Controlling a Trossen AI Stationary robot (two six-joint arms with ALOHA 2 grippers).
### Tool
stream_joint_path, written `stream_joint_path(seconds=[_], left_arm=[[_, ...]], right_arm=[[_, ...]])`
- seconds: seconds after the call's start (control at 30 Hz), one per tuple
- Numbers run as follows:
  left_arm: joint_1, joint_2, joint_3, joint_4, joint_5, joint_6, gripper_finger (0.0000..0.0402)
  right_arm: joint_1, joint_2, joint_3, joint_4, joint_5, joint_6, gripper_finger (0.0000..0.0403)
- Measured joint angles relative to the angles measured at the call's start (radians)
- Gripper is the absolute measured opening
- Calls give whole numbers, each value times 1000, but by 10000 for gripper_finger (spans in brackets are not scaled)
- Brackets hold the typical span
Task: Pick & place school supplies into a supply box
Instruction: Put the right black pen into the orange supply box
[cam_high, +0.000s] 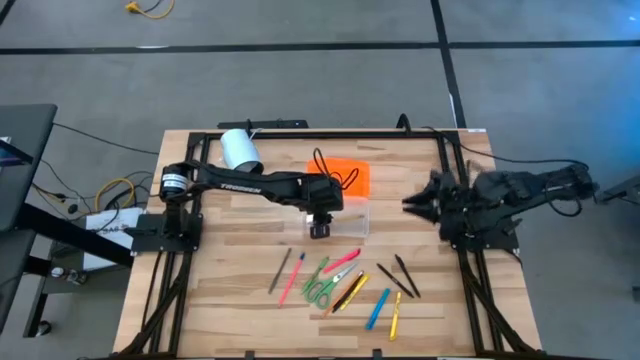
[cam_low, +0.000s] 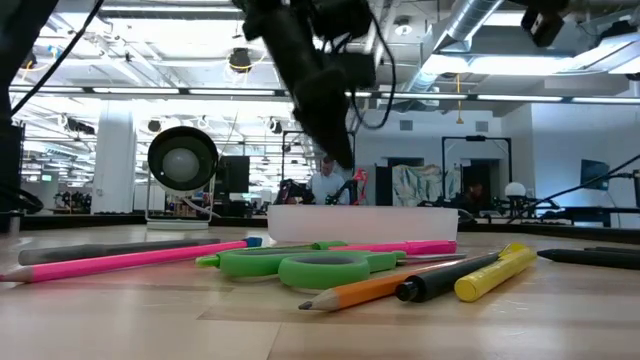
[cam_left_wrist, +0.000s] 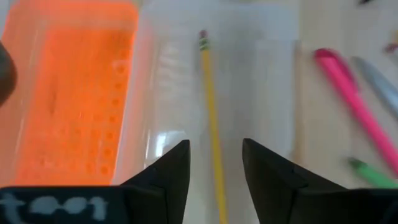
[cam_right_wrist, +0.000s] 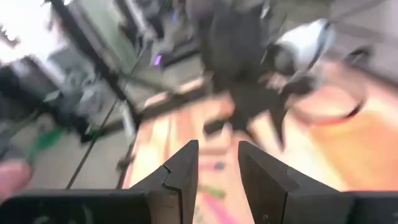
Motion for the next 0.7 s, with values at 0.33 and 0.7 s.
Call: stream_joint_path(seconds=[0.33,0.7], left_arm=[[-48,-6,206,-312,16,83,128],[-54,-158,206,-350,163,82,127]], right_arm=[[225,231,0,-160,135,294,108],[401,353,0,-255,322,645,108]])
